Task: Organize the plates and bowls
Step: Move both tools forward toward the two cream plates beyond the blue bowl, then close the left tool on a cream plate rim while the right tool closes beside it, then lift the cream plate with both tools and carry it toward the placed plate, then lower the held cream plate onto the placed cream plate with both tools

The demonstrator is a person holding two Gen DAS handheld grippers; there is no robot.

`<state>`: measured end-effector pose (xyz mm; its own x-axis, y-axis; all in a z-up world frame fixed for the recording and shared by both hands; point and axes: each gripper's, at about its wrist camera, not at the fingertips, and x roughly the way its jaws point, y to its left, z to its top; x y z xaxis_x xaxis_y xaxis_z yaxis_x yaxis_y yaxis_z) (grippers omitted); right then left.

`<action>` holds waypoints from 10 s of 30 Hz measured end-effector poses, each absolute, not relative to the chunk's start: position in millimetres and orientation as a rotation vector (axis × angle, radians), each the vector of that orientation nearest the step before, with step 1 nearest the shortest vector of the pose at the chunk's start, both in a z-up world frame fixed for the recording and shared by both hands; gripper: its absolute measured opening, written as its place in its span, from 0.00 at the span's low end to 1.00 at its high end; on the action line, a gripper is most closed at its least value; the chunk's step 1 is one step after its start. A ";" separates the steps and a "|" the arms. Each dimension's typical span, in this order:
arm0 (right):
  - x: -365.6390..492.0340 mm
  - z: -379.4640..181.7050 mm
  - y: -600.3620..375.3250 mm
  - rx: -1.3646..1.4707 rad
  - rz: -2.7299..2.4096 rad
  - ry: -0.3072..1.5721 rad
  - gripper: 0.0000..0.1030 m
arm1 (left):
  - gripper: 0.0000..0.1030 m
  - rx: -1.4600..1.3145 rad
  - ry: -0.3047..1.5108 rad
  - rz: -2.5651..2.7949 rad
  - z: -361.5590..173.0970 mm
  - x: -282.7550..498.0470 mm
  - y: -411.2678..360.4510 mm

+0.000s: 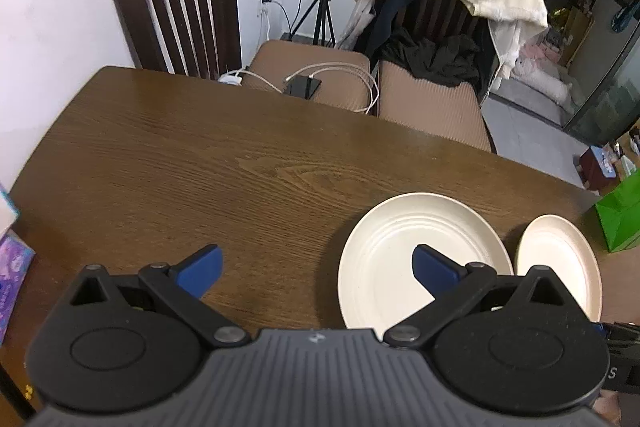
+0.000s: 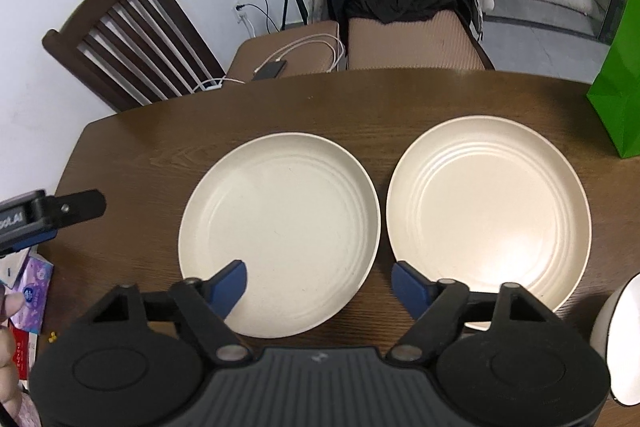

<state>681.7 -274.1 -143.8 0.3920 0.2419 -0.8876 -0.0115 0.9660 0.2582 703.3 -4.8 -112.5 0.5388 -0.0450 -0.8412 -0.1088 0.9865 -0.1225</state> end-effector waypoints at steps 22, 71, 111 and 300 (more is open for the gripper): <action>703.7 -195.2 -277.4 0.263 0.110 1.236 0.42 | 0.60 -0.199 1.134 -0.019 -192.4 744.3 -13.4; 700.0 -204.2 -272.9 0.191 0.118 1.169 0.15 | 0.16 -0.192 1.069 -0.051 -185.8 738.9 -18.4; 621.2 -80.9 -298.6 0.167 0.155 0.991 0.15 | 0.16 -0.200 0.897 -0.055 -63.1 648.7 -36.8; 275.8 -136.9 -123.5 -0.109 0.300 0.956 0.16 | 0.16 -0.119 1.014 -0.062 -149.8 282.2 120.6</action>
<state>275.8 -123.5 -136.9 0.5389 0.2042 -0.8172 -0.2997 0.9532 0.0405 282.2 120.6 -149.8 0.5276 -0.1072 -0.8427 -0.0032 0.9918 -0.1281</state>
